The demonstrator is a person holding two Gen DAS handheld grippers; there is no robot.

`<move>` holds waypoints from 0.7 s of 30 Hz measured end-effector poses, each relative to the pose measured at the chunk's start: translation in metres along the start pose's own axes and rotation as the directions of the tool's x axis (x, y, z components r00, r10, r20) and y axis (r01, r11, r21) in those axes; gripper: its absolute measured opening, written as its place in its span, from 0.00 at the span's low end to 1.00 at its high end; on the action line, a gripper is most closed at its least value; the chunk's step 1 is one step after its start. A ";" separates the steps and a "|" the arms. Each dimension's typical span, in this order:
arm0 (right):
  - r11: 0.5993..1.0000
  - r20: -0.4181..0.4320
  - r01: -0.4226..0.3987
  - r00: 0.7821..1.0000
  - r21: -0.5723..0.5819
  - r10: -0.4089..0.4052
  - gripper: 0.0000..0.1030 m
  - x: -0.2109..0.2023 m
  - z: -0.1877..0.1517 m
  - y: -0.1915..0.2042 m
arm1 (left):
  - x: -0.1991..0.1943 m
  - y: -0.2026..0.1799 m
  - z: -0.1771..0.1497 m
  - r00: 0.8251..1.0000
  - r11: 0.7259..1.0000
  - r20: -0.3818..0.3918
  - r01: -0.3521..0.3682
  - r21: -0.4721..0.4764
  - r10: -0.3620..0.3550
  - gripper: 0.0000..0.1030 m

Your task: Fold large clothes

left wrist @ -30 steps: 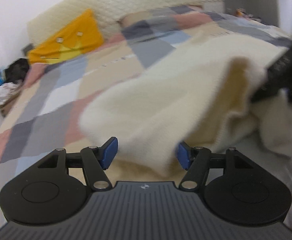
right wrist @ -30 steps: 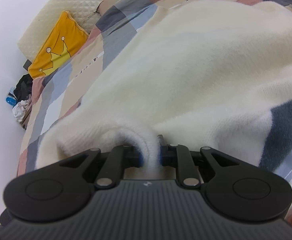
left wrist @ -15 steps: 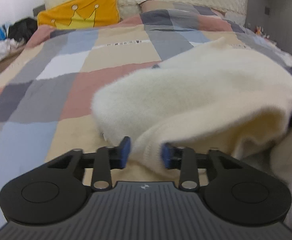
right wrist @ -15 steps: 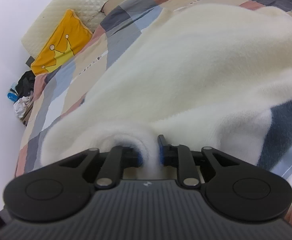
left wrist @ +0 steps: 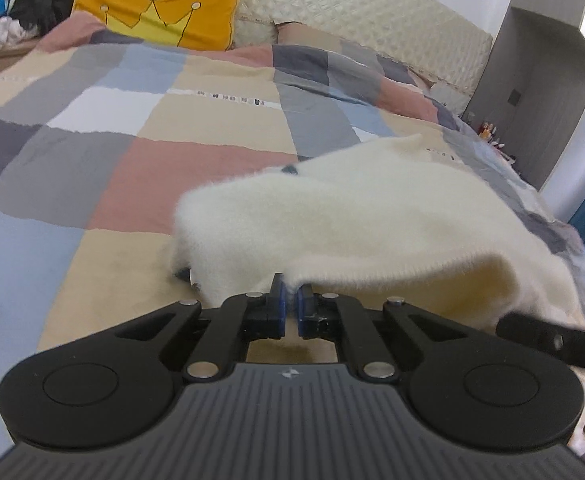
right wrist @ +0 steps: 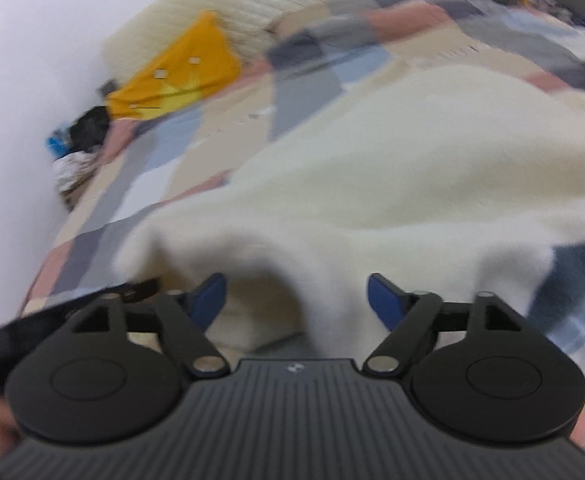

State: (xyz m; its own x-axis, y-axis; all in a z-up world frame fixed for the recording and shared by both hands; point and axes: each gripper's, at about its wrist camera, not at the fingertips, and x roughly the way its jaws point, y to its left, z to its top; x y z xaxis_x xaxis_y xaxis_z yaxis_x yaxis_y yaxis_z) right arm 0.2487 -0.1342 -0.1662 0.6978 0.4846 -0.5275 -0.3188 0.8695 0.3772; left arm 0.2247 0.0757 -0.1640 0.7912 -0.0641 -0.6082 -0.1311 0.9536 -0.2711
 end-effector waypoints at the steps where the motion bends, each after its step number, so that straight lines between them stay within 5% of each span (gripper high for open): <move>1: 1.000 0.001 -0.006 1.000 -0.023 0.006 0.81 -0.001 -0.002 0.004 | -0.001 0.001 0.000 1.000 1.000 -0.004 0.007 -0.004 -0.007 0.06; 7: 0.977 0.050 0.082 0.996 -0.196 -0.073 0.82 0.002 -0.010 0.036 | -0.003 0.008 0.000 0.999 0.998 -0.016 0.049 -0.049 -0.050 0.07; 15: 0.918 0.178 0.263 0.960 -0.298 -0.218 0.81 0.012 -0.006 0.067 | -0.009 0.013 0.003 0.996 0.991 -0.026 0.085 -0.105 -0.089 0.07; 21: 0.919 0.153 0.347 0.935 -0.187 -0.321 0.81 0.034 0.004 0.068 | -0.016 0.018 0.004 0.992 0.984 -0.005 0.121 -0.132 -0.123 0.07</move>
State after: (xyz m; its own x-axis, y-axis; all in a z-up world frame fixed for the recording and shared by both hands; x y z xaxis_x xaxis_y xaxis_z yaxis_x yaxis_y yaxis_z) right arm 0.2530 -0.0587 -0.1550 0.8527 0.1590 -0.4977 -0.1711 0.9850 0.0215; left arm 0.2121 0.0947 -0.1557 0.7982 -0.1826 -0.5740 -0.1116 0.8916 -0.4388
